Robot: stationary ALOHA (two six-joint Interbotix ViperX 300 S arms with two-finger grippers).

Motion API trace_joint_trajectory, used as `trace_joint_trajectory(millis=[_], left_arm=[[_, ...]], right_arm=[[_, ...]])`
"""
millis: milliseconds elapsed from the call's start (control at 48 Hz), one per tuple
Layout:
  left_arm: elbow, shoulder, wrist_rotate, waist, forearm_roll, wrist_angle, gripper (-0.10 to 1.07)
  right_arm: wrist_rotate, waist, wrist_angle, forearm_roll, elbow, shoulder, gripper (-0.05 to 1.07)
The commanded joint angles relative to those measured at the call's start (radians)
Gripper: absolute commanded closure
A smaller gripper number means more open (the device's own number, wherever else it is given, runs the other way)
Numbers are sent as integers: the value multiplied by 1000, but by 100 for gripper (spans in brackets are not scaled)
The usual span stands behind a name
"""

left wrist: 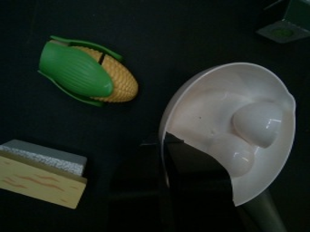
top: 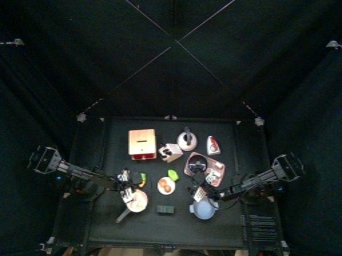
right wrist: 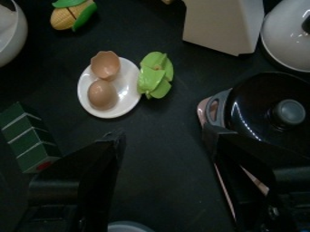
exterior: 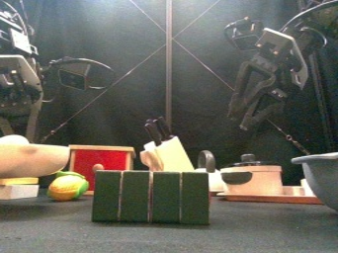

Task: Place pan inbetween bowl and small plate

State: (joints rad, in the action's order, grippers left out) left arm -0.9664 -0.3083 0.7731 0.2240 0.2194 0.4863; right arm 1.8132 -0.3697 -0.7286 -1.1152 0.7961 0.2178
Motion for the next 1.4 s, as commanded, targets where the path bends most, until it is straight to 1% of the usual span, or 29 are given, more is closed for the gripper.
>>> trace_joint_trajectory(millis=[0,188,333,396,542,583,688,854,1042,1188,1375], left_arm=[[46,-8,3,-3,-8,-20,66],[117,-5,3,-23,-11,-23,66],[186,25,3,-75,-12,-26,66],[216,55,3,-101,-14,-29,66],[318,164,3,-149,-25,-37,66],[359,204,6,-163,-34,-37,66],[433,275,8,-181,-69,-37,66],[545,382,6,-187,-129,-34,66],[666,492,14,-187,-161,-12,66],[730,561,15,-187,-167,-3,66],[795,620,17,-189,-167,21,66]], right_arm=[[2,-11,2,25,-5,26,5],[2,-52,-5,81,8,48,5],[2,-81,-5,137,23,61,5],[2,-91,-6,163,34,71,5],[2,-110,-15,210,66,103,5],[2,-114,-18,221,77,114,5],[2,-118,-21,247,98,149,5],[0,-126,-23,278,130,209,5],[0,-138,-11,313,181,249,5],[-8,-155,-8,367,207,259,5],[-12,-189,-6,370,221,272,5]])
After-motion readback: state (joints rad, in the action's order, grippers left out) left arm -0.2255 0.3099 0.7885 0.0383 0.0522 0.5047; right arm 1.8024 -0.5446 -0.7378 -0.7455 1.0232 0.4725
